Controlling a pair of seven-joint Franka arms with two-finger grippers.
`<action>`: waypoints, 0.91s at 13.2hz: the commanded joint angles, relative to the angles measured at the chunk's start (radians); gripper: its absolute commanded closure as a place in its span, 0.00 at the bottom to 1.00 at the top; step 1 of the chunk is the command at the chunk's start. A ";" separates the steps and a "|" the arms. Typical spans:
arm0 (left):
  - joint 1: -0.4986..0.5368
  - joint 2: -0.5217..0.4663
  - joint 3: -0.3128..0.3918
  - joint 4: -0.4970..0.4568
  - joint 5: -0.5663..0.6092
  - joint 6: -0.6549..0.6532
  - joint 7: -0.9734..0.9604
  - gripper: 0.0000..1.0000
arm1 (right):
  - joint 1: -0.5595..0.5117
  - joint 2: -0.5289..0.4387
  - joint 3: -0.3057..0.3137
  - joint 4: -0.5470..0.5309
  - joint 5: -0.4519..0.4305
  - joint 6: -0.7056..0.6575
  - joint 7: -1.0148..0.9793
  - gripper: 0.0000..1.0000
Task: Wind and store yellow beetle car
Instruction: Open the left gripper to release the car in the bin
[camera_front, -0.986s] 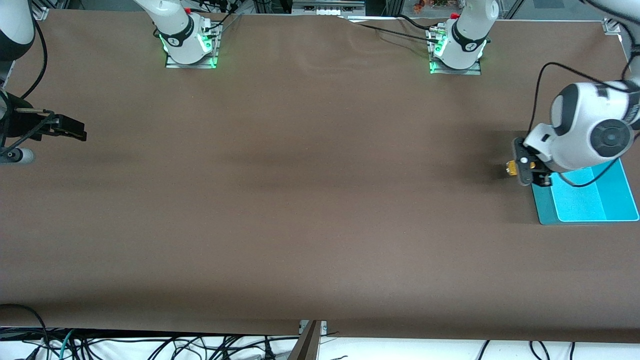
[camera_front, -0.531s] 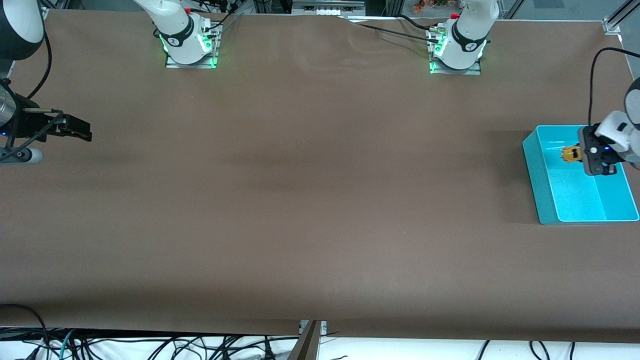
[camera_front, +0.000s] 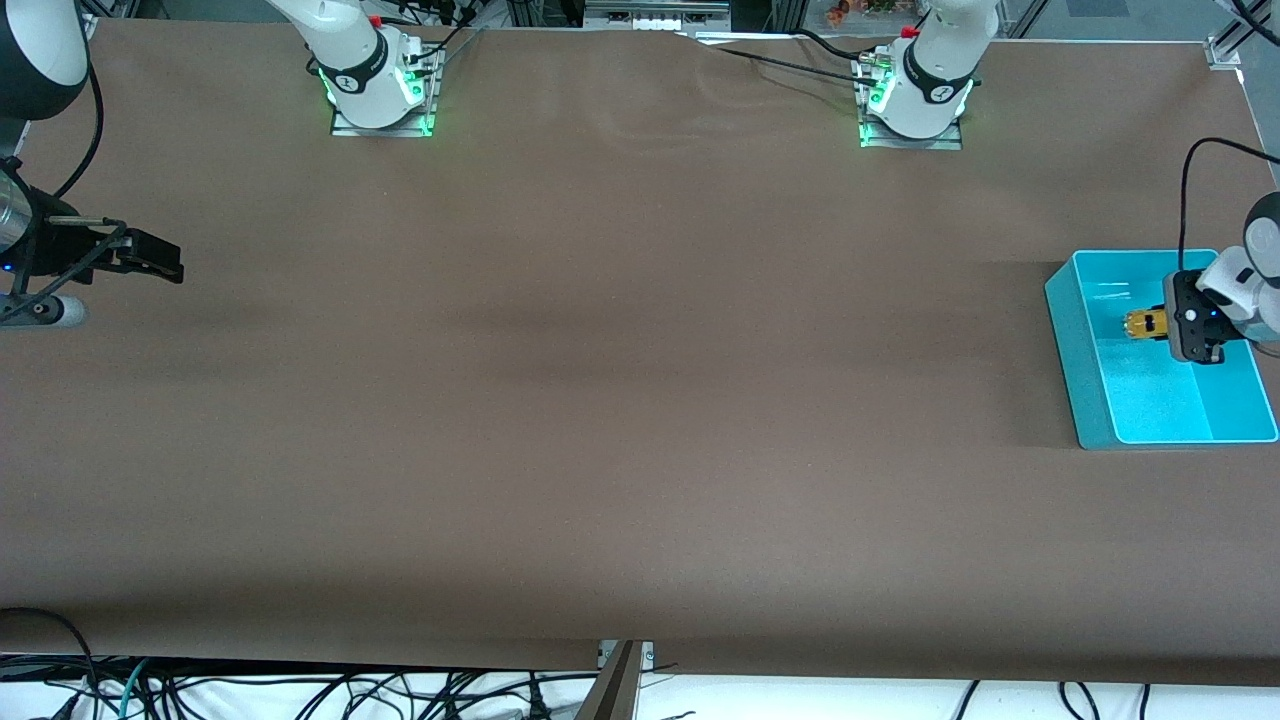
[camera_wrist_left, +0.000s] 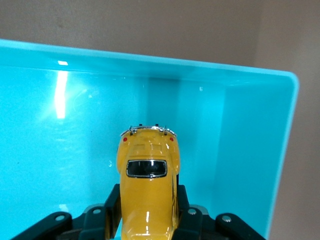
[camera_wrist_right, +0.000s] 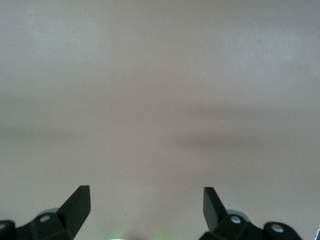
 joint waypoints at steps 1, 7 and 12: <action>0.027 0.041 -0.012 0.009 0.020 0.049 0.021 0.85 | -0.001 -0.011 -0.006 0.004 -0.001 -0.001 -0.002 0.00; 0.052 0.133 -0.012 -0.017 0.040 0.235 0.021 0.68 | -0.005 -0.011 -0.007 0.004 0.004 0.014 0.000 0.00; 0.045 0.074 -0.018 0.000 0.039 0.147 0.022 0.00 | -0.005 -0.011 -0.009 0.004 0.004 0.005 -0.002 0.00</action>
